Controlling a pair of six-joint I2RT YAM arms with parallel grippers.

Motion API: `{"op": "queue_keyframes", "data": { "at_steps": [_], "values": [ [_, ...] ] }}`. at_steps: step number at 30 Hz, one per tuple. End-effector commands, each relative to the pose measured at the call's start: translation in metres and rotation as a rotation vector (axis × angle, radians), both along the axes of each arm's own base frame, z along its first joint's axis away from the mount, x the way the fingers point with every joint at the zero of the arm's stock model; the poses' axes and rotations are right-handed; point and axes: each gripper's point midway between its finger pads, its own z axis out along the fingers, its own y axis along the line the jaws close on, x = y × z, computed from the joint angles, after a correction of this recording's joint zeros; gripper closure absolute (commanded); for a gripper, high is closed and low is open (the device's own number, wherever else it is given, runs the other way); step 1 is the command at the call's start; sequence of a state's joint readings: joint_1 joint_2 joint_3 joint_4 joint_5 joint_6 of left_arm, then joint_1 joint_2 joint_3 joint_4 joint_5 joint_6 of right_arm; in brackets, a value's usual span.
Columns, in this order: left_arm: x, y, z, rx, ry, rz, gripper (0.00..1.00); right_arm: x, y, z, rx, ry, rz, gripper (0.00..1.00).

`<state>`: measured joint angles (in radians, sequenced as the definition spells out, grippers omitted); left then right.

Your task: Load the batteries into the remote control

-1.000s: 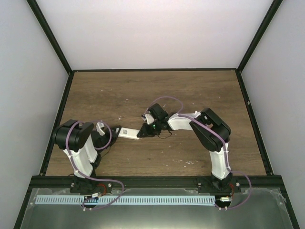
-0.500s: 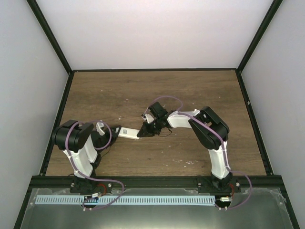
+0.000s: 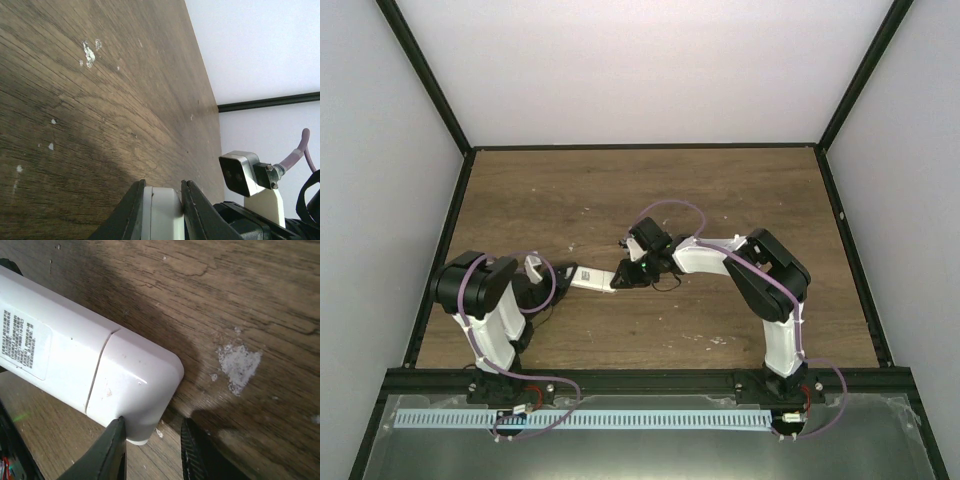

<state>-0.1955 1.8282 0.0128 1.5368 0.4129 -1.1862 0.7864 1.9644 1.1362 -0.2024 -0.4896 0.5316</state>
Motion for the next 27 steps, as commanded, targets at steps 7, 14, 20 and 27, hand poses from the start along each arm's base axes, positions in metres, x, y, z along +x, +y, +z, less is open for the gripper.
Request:
{"op": "queue_keyframes", "data": {
  "at_steps": [7,14,20,27],
  "values": [
    [-0.041,-0.030,-0.001,-0.045,0.031,-0.200,0.98,-0.017,-0.046,-0.024,-0.214,-0.036,-0.047,0.75],
    [-0.040,-0.031,-0.002,-0.048,0.038,-0.200,1.00,-0.009,-0.046,0.008,-0.165,-0.094,-0.071,0.72],
    [-0.039,-0.032,-0.004,-0.051,0.045,-0.206,1.00,-0.009,-0.041,0.000,-0.154,-0.083,-0.057,0.73],
    [-0.039,-0.032,-0.004,-0.052,0.046,-0.209,1.00,-0.012,-0.033,-0.010,-0.130,-0.056,-0.029,0.75]
  ]
}}
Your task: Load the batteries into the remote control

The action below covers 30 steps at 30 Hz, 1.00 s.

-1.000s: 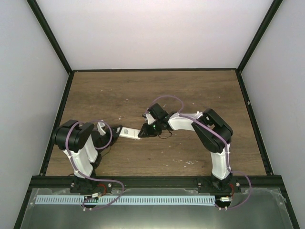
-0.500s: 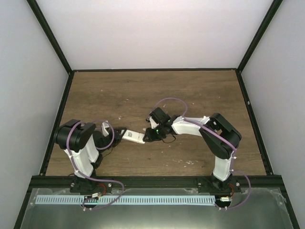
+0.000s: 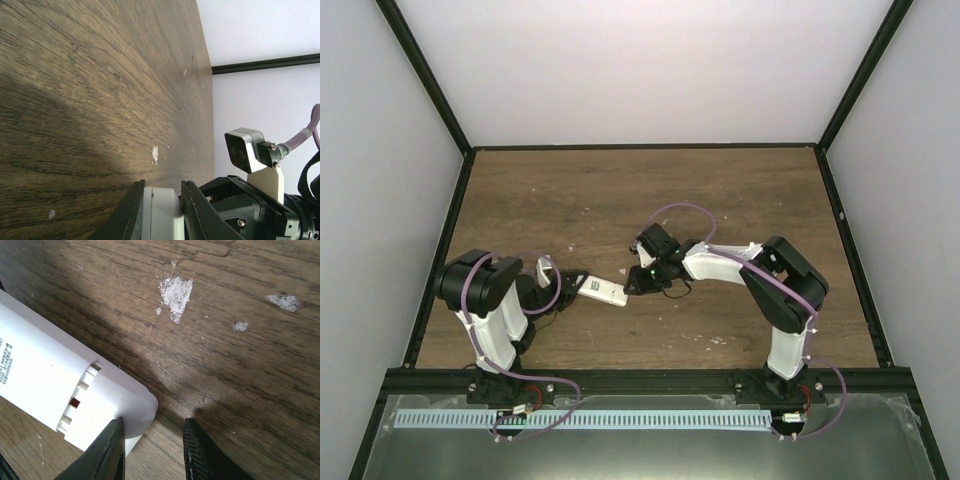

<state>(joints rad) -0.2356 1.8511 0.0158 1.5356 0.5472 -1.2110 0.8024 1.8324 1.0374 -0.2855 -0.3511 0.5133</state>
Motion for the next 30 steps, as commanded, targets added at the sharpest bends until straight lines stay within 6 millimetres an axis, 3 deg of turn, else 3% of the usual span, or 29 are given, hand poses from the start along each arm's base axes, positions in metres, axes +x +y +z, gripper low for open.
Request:
{"op": "queue_keyframes", "data": {
  "at_steps": [1,12,17,24,30],
  "values": [
    [-0.018,-0.004,-0.001,-0.003,0.000,-0.048,1.00,0.001,0.003,-0.015,-0.009,0.009,0.011,0.75],
    [-0.015,-0.005,-0.001,-0.011,0.006,-0.046,1.00,-0.003,0.023,-0.014,0.074,0.040,0.041,0.78],
    [-0.016,-0.004,0.000,-0.013,0.006,-0.041,1.00,0.000,0.022,-0.011,0.057,0.024,0.040,0.79],
    [-0.015,-0.003,0.000,-0.018,0.011,-0.034,1.00,0.006,0.019,0.013,0.058,-0.033,0.024,0.79],
    [-0.015,-0.003,0.000,-0.020,0.011,-0.034,1.00,0.017,0.019,0.053,0.089,-0.124,0.007,0.75]
  ]
}}
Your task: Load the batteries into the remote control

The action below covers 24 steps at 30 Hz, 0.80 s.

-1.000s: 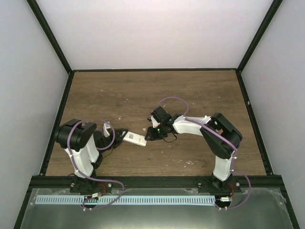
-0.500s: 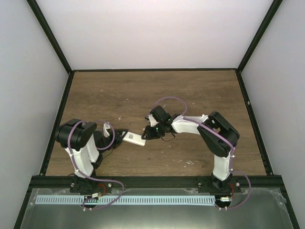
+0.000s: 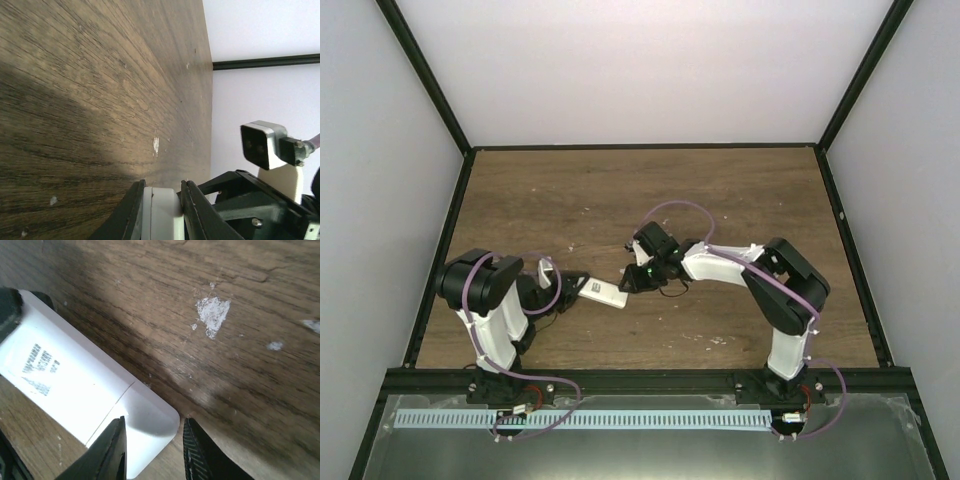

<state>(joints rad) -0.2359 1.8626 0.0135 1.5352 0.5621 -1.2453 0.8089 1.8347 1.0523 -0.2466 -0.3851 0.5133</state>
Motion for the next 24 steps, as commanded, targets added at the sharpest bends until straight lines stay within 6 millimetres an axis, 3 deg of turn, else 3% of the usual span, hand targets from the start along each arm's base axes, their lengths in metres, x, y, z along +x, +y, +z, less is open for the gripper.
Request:
{"op": "queue_keyframes", "data": {
  "at_steps": [1,8,19,24],
  "values": [
    [-0.011,-0.002,0.005,0.001,-0.031,-0.029,1.00,0.018,0.005,0.054,0.050,-0.134,-0.023,0.71],
    [-0.008,-0.009,0.019,-0.040,-0.067,-0.073,1.00,0.034,-0.003,0.111,0.160,-0.255,-0.034,0.58],
    [-0.009,-0.029,0.073,-0.239,-0.080,-0.187,1.00,0.023,-0.046,0.131,0.208,-0.267,0.125,0.47],
    [-0.016,-0.033,0.092,-0.307,-0.066,-0.219,1.00,0.008,-0.046,0.153,0.298,-0.255,0.201,0.46]
  ]
}}
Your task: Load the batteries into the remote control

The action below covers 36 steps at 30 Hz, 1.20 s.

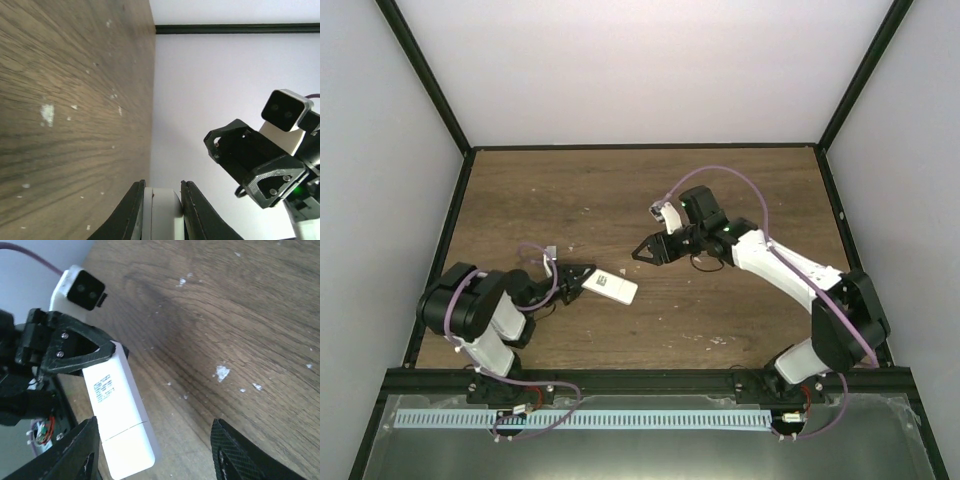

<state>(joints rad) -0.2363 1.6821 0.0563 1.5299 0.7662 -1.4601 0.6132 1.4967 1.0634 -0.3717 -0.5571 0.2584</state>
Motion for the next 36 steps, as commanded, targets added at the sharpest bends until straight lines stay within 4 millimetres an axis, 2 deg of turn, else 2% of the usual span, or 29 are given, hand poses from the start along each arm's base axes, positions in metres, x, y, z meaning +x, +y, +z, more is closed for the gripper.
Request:
{"op": "queue_keyframes", "data": {
  "at_steps": [1,6,12,15,17,19,23,29,36],
  "values": [
    [-0.008,-0.008,0.032,-0.096,-0.031,-0.056,1.00,-0.022,0.001,0.022,0.061,0.012,0.124,0.46],
    [-0.011,-0.013,0.042,-0.119,-0.014,-0.062,1.00,-0.034,0.004,0.020,0.057,0.129,0.158,0.46],
    [-0.010,-0.019,0.051,-0.071,0.008,-0.062,1.00,-0.037,0.000,0.024,0.030,0.168,0.144,0.44],
    [-0.010,-0.018,0.056,0.011,0.005,-0.060,1.00,-0.041,0.004,0.034,0.061,0.193,0.165,0.43],
    [-0.008,-0.015,0.069,0.049,-0.018,-0.042,1.00,-0.046,0.008,0.042,0.101,0.218,0.190,0.43],
    [-0.010,-0.014,0.074,0.059,-0.022,-0.036,1.00,-0.051,0.012,0.051,0.135,0.239,0.220,0.43],
    [-0.018,-0.016,0.072,0.045,-0.007,-0.072,1.00,-0.057,0.014,0.060,0.165,0.257,0.261,0.42],
    [-0.024,-0.020,0.076,0.028,-0.034,-0.116,1.00,-0.066,0.015,0.058,0.181,0.303,0.313,0.42],
    [-0.026,-0.024,0.091,0.019,-0.081,-0.155,1.00,-0.068,0.014,0.039,0.133,0.334,0.313,0.42]
  ]
}}
